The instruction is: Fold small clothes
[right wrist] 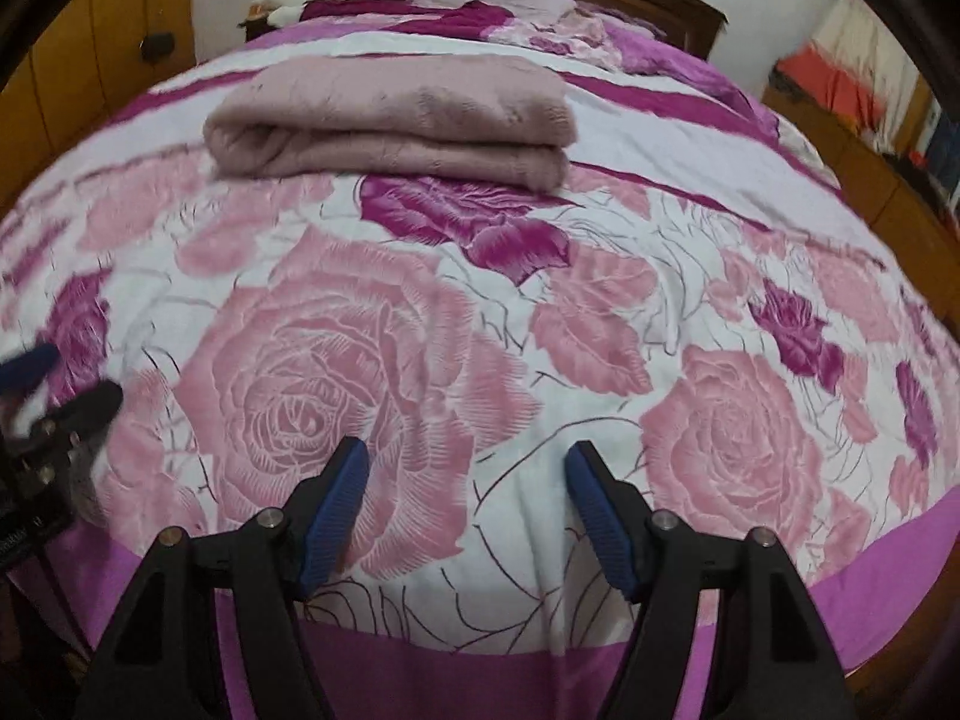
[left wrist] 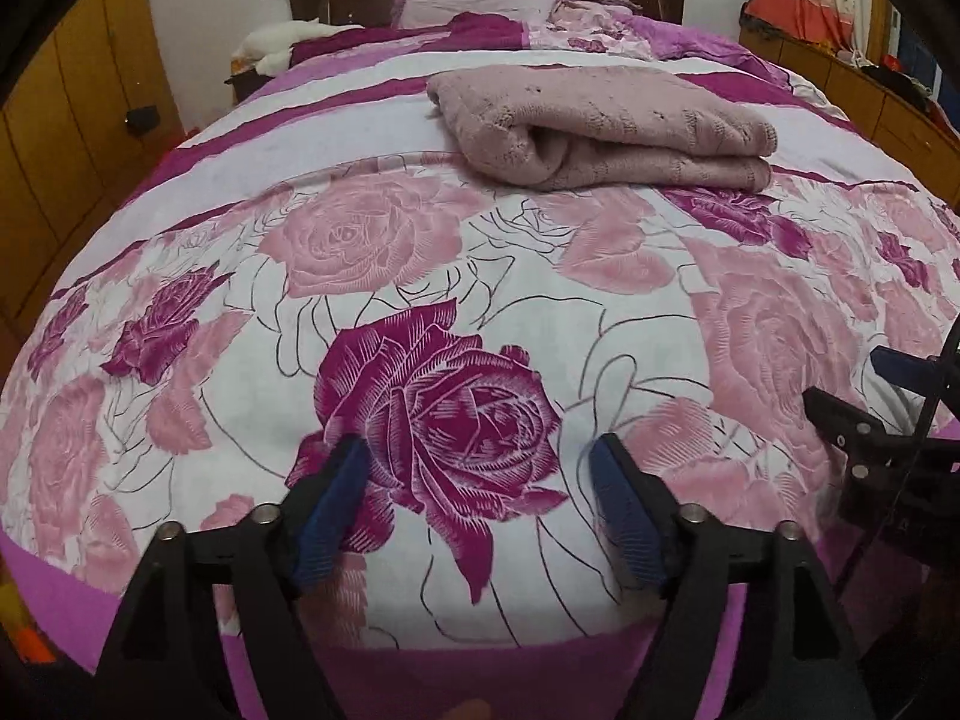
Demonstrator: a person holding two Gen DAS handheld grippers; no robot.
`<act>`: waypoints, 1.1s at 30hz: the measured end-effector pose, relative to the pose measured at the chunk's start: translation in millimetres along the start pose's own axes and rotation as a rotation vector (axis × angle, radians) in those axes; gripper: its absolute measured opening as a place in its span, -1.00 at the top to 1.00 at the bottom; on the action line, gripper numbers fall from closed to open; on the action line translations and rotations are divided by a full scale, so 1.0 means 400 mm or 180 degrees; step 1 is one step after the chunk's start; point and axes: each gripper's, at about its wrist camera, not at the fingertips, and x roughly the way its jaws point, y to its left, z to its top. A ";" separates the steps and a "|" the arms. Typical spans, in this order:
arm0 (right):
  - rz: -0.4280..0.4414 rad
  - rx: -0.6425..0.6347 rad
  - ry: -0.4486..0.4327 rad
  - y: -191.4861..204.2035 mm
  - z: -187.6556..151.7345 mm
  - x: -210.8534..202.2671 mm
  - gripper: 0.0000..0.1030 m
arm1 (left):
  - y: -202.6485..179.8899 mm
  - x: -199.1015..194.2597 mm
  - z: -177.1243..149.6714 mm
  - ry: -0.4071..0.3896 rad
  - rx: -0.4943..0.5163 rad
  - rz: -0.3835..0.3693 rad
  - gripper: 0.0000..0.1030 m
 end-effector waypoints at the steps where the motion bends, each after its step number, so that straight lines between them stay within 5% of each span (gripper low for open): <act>1: -0.0005 0.0006 0.0001 0.000 0.000 0.006 -0.49 | 0.001 0.005 -0.001 -0.0037 -0.0007 0.0013 -0.31; 5: -0.0223 0.0152 -0.0065 -0.016 0.007 0.039 -0.99 | 0.004 0.024 -0.002 -0.0158 -0.0034 0.0114 -0.54; 8: -0.0076 0.0344 -0.0105 -0.037 0.009 0.052 -0.99 | 0.010 0.036 0.006 -0.0170 -0.0096 0.0069 -0.66; 20: -0.0245 0.0210 -0.0277 0.005 -0.007 0.016 -0.99 | 0.002 0.031 0.007 -0.0270 -0.0054 0.0086 -0.67; 26: -0.0146 0.0146 -0.0719 0.018 0.009 -0.060 -0.81 | 0.008 -0.013 0.029 -0.0307 -0.0125 0.0026 -0.65; 33: -0.0193 0.0055 -0.0695 0.029 0.021 -0.065 -0.81 | 0.014 -0.031 0.033 -0.0246 -0.0170 0.0001 -0.65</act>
